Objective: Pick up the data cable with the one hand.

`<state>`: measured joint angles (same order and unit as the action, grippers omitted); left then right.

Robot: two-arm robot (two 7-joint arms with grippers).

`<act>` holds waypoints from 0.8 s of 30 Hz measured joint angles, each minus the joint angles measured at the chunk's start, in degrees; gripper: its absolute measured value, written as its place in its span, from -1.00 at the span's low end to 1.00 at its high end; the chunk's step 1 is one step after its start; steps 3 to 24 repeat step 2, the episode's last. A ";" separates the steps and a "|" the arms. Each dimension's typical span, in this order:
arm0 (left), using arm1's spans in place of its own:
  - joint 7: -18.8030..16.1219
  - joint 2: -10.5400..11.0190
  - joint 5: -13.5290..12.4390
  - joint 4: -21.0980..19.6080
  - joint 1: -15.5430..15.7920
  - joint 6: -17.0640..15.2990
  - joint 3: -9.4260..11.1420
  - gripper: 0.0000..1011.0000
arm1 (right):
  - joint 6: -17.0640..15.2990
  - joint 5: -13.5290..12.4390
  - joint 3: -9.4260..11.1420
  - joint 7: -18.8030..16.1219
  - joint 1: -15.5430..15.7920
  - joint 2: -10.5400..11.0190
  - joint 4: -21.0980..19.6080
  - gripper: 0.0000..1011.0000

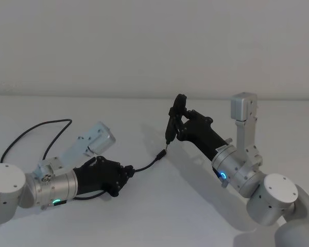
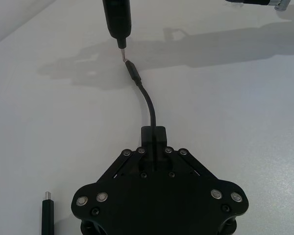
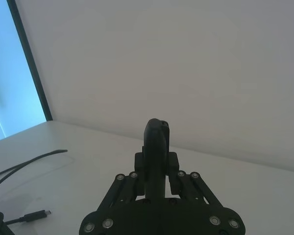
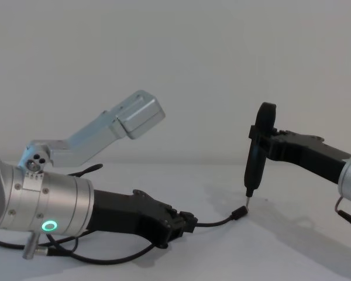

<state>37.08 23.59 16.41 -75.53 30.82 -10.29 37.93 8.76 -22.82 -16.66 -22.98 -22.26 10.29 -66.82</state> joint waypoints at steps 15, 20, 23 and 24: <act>0.00 0.00 -0.01 0.00 0.00 0.00 0.00 -0.92 | 0.00 0.00 0.00 0.00 -0.01 0.00 0.01 -0.46; 0.00 0.00 -0.01 0.00 0.00 0.00 0.00 -0.92 | 0.00 0.00 0.00 0.00 -0.01 0.00 0.01 -0.46; 0.00 0.00 -0.01 0.00 0.00 0.00 0.00 -0.92 | 0.00 0.00 0.00 0.00 -0.01 0.00 0.01 -0.46; 0.00 0.00 -0.01 0.00 0.00 0.00 0.00 -0.92 | 0.00 0.00 0.00 0.00 -0.01 0.00 0.01 -0.46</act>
